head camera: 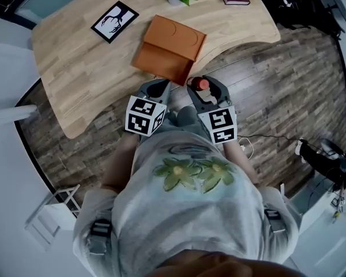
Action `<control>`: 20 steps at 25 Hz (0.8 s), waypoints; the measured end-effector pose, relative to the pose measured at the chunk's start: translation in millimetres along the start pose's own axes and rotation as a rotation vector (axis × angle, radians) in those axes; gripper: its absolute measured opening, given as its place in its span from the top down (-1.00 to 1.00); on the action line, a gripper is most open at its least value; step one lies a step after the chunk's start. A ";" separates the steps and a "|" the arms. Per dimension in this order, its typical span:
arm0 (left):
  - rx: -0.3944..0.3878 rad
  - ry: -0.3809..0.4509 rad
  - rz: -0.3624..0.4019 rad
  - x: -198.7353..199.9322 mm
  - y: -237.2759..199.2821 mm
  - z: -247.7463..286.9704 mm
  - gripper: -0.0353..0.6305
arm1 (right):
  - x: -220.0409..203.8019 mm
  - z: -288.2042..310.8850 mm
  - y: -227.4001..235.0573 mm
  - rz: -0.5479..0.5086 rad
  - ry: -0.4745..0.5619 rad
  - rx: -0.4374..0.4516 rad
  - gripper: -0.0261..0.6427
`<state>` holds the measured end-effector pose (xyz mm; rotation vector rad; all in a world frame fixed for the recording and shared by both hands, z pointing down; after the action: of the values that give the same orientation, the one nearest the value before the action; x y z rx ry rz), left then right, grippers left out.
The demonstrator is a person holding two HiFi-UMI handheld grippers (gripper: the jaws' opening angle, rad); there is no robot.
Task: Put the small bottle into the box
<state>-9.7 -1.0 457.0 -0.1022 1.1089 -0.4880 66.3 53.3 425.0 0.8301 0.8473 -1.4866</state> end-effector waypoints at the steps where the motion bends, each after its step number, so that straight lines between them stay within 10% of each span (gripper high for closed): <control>1: 0.010 -0.004 -0.009 -2.9 -1.4 0.0 0.87 | 0.5 0.5 2.5 0.001 0.000 0.004 0.27; 20: 0.295 0.028 -0.159 6.3 -22.8 -2.4 0.87 | 25.5 55.9 32.3 -0.120 0.000 0.263 0.27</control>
<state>-17.1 -23.6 458.0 0.0753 1.0489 -0.7923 94.9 -9.9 428.3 0.9862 0.7207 -1.7291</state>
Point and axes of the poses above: the fingertips, and each gripper's own axes: z forward along the fingers, y to its right, x out of its top, the point moved 2 cm from there along -z, backward along the fingers, and after that the axes turned 6 degrees about y, right-handed, at the moved point
